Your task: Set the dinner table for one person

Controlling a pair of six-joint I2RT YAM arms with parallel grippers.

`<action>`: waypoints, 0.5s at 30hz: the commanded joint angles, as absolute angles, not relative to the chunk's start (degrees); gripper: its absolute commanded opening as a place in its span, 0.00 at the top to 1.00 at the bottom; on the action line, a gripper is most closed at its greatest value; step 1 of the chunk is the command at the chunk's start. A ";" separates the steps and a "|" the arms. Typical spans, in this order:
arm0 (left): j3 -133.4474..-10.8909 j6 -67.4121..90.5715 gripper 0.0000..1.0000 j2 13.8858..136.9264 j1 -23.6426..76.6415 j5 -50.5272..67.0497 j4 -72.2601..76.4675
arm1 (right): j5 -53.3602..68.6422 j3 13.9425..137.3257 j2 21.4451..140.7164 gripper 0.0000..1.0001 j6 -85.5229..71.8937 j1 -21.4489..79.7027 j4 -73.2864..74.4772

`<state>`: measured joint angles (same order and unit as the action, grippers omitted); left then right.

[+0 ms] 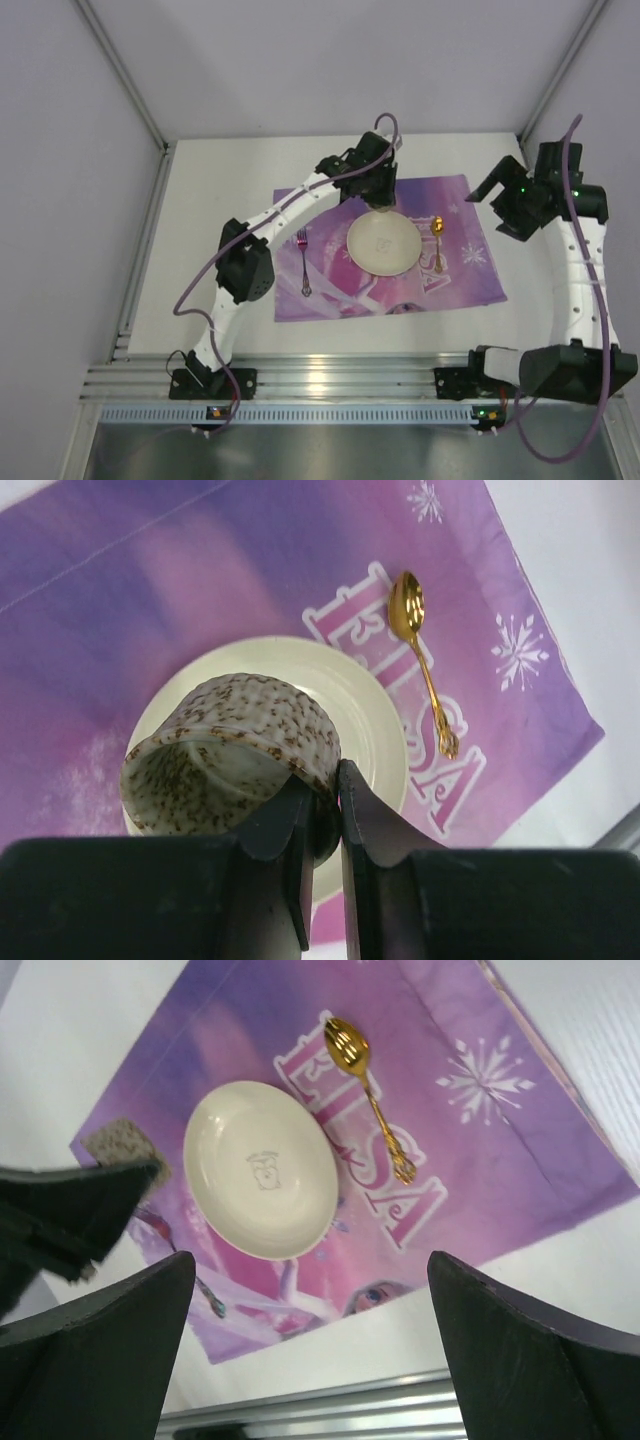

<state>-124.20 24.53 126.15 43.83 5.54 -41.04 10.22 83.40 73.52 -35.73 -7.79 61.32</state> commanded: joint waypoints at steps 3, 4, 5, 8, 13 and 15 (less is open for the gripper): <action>-130.07 25.75 1.00 131.73 43.51 4.66 -24.18 | 1.84 77.20 61.54 0.00 -32.17 -5.98 69.25; -131.73 25.66 1.00 133.49 43.51 4.31 -23.65 | 1.85 75.86 58.83 0.00 -31.99 -5.89 69.61; -135.92 25.66 1.00 136.99 43.42 3.96 -23.21 | 2.02 73.33 57.75 0.00 -31.82 -5.89 70.31; -141.49 25.66 1.00 141.84 43.16 3.69 -21.28 | 1.23 69.10 53.89 0.00 -31.03 -5.89 72.15; -142.38 29.52 1.00 148.43 42.89 3.69 -11.43 | 0.26 65.57 48.17 0.00 -30.32 -5.89 74.35; -145.01 31.37 1.00 151.68 42.89 3.78 -10.47 | -1.75 64.95 47.55 0.00 -30.23 -5.89 75.76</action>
<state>-140.53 28.49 149.32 43.24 4.16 -19.68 1.39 64.97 49.39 -31.48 -6.48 73.23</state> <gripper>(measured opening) 0.175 0.996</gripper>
